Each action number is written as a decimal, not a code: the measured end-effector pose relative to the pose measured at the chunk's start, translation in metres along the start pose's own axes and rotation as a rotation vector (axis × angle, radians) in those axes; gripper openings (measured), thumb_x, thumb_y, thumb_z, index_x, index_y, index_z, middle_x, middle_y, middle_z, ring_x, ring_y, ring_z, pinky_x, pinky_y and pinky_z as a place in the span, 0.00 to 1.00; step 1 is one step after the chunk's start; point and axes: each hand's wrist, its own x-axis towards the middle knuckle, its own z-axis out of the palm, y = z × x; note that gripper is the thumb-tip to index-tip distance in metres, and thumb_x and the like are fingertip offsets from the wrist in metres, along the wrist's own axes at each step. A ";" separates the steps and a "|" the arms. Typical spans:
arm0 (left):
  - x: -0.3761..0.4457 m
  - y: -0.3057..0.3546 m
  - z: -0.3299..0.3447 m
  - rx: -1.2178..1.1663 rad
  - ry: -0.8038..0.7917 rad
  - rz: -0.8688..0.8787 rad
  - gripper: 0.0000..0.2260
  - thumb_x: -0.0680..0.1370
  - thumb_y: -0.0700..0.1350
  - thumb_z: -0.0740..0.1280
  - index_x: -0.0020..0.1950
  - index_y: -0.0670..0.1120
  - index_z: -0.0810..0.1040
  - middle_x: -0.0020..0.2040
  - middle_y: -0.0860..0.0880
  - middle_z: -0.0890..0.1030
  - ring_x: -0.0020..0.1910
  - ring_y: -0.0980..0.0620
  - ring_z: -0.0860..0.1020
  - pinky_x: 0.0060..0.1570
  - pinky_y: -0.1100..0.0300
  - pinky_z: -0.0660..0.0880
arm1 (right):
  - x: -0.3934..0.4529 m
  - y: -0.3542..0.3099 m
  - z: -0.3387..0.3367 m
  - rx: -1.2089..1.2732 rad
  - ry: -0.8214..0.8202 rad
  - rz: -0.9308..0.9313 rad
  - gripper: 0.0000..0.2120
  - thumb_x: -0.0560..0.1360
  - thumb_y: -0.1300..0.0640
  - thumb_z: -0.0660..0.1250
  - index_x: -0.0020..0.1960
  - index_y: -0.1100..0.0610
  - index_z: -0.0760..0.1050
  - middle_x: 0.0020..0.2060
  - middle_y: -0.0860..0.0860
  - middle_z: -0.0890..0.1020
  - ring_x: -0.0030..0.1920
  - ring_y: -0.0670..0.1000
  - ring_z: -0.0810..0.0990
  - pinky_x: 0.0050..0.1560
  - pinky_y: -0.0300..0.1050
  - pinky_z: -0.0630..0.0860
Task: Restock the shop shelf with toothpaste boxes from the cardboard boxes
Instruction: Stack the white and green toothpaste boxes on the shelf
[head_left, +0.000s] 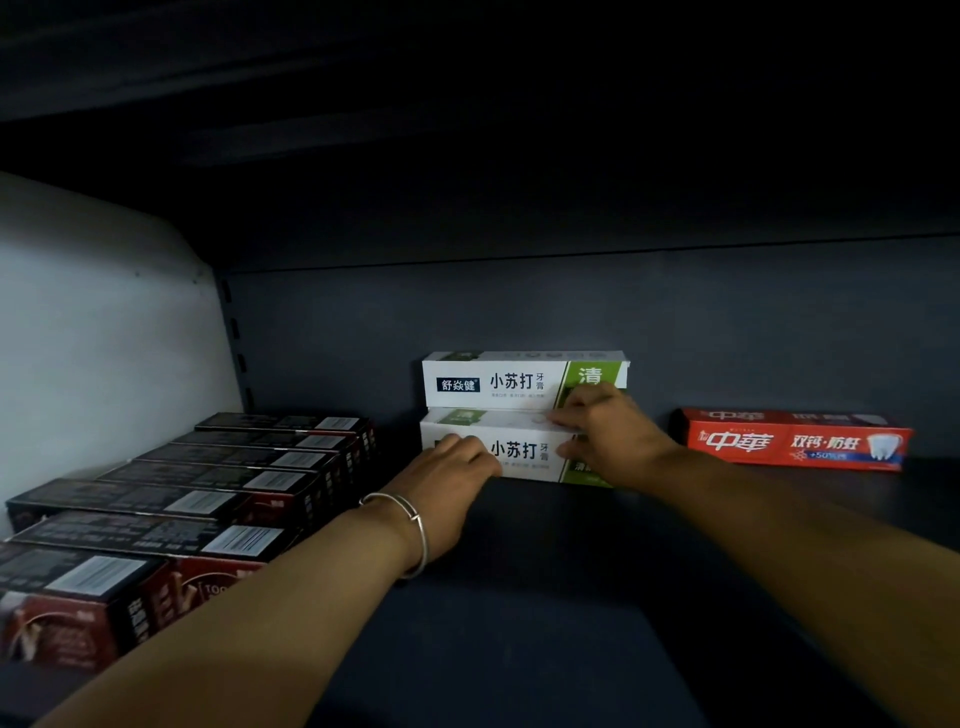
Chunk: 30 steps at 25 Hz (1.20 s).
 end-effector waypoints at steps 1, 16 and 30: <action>0.001 0.000 0.001 -0.002 -0.004 -0.012 0.26 0.71 0.30 0.59 0.68 0.48 0.67 0.64 0.50 0.67 0.63 0.51 0.65 0.64 0.60 0.64 | 0.001 0.000 0.001 -0.027 0.014 -0.009 0.23 0.77 0.53 0.65 0.70 0.54 0.68 0.63 0.50 0.71 0.67 0.51 0.64 0.69 0.44 0.63; 0.004 0.001 0.001 -0.012 -0.077 -0.083 0.26 0.71 0.31 0.59 0.67 0.47 0.67 0.65 0.49 0.68 0.64 0.50 0.65 0.65 0.58 0.64 | 0.006 -0.012 0.007 -0.110 0.050 0.067 0.21 0.77 0.55 0.63 0.70 0.49 0.68 0.66 0.50 0.68 0.68 0.53 0.61 0.64 0.48 0.60; -0.041 0.030 -0.035 -0.263 -0.035 -0.199 0.15 0.77 0.38 0.60 0.64 0.43 0.72 0.63 0.45 0.72 0.64 0.48 0.70 0.65 0.62 0.65 | -0.054 -0.079 -0.024 -0.129 -0.057 0.059 0.21 0.77 0.52 0.62 0.69 0.55 0.69 0.64 0.55 0.72 0.66 0.56 0.65 0.65 0.52 0.64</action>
